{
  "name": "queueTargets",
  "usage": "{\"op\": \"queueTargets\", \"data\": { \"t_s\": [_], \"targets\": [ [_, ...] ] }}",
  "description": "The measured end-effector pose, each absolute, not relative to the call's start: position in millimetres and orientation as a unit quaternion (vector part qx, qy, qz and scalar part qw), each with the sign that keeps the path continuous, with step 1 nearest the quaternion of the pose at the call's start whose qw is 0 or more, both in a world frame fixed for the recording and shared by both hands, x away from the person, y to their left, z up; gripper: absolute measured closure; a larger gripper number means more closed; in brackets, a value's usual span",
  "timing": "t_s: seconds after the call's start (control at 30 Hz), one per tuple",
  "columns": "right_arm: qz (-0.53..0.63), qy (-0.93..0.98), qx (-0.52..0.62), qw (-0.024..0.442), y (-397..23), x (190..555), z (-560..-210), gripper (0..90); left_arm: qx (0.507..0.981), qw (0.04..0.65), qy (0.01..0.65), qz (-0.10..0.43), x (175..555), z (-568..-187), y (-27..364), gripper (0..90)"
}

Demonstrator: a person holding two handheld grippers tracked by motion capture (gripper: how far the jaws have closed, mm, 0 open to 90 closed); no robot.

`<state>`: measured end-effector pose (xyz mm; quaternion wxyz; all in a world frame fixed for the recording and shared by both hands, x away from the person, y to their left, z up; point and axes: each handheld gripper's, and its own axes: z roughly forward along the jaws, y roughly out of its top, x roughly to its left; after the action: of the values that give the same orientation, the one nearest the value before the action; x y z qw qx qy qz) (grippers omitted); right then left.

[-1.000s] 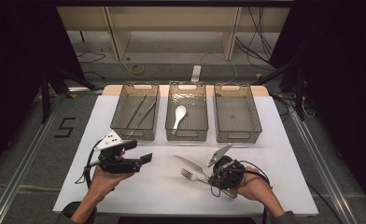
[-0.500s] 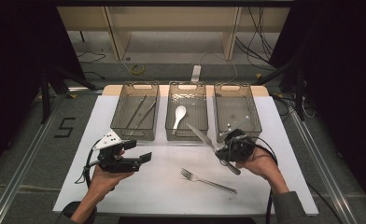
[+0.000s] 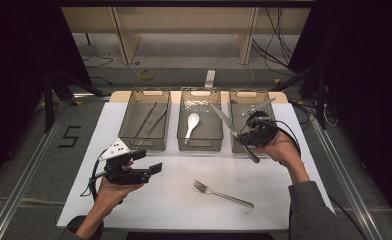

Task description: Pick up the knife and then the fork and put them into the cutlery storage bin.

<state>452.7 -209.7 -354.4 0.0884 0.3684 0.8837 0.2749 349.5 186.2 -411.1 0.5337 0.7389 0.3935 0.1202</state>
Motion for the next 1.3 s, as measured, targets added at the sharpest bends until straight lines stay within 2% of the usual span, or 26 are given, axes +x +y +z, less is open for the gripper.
{"op": "queueTargets", "data": {
  "t_s": [0.8,1.3],
  "targets": [
    [0.266,0.852,0.440,0.097,-230.2,521.4,-337.1,81.3,0.739,0.536,0.390,0.122,349.9,-410.6,187.0,17.2],
    [0.252,0.830,0.488,0.101,-240.3,549.4,-350.9,81.3,0.735,0.539,0.394,0.120,349.9,-410.6,187.2,17.2]
  ]
}}
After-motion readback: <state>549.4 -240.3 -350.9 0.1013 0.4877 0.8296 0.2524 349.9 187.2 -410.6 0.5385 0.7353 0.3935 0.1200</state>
